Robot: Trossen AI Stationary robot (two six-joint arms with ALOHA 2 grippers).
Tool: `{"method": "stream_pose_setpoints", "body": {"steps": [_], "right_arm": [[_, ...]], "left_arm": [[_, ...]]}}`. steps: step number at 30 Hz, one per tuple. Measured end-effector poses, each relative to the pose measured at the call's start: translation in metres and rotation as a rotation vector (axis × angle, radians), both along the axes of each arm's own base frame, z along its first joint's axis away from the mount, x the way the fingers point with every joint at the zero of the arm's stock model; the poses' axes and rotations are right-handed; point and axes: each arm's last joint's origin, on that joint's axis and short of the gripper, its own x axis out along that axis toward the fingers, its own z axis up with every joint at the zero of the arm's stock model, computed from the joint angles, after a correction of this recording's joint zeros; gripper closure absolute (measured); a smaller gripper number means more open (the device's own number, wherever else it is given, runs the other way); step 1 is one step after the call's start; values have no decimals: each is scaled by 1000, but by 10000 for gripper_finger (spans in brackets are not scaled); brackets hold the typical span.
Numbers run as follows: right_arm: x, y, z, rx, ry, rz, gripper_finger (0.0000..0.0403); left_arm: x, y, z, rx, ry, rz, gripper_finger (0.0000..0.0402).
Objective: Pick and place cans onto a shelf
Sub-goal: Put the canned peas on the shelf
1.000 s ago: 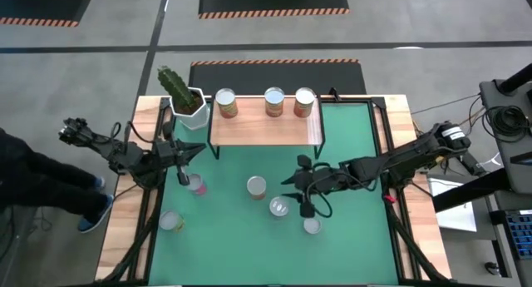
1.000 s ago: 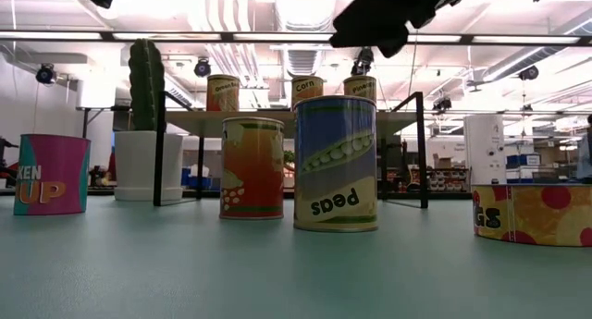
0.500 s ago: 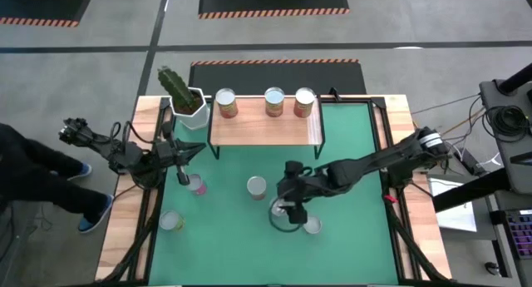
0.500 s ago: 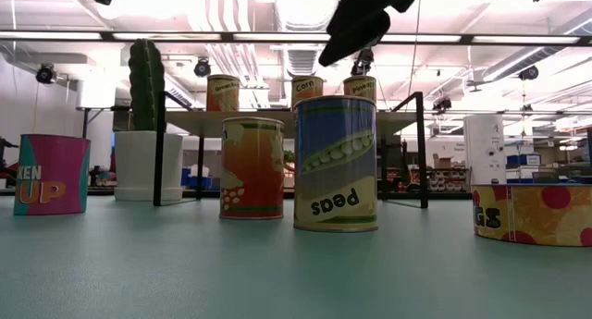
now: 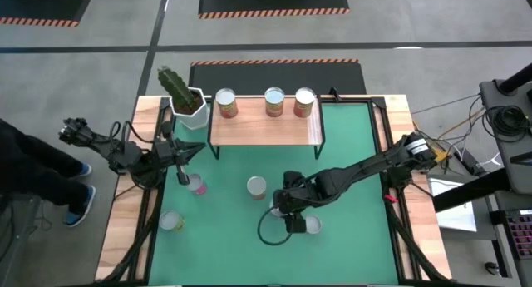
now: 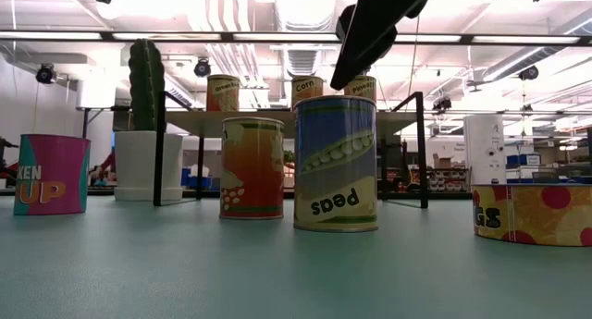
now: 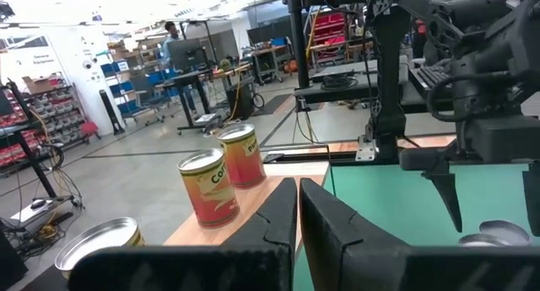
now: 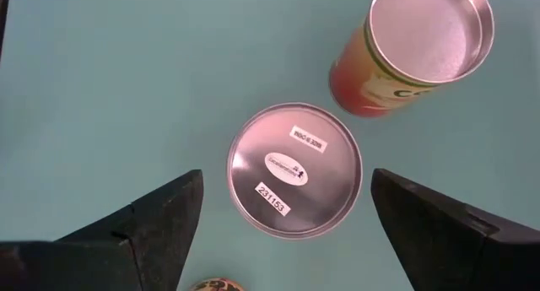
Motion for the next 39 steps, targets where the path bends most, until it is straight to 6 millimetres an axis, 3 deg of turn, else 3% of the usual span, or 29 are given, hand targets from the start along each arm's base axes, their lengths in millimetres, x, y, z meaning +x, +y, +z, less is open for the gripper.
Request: {"method": "stream_pose_setpoints", "body": {"steps": [39], "right_arm": [[2, 0, -11, 12, -30, -29, 76]], "left_arm": [[2, -1, 0, 7, 8, 0, 402]]}}
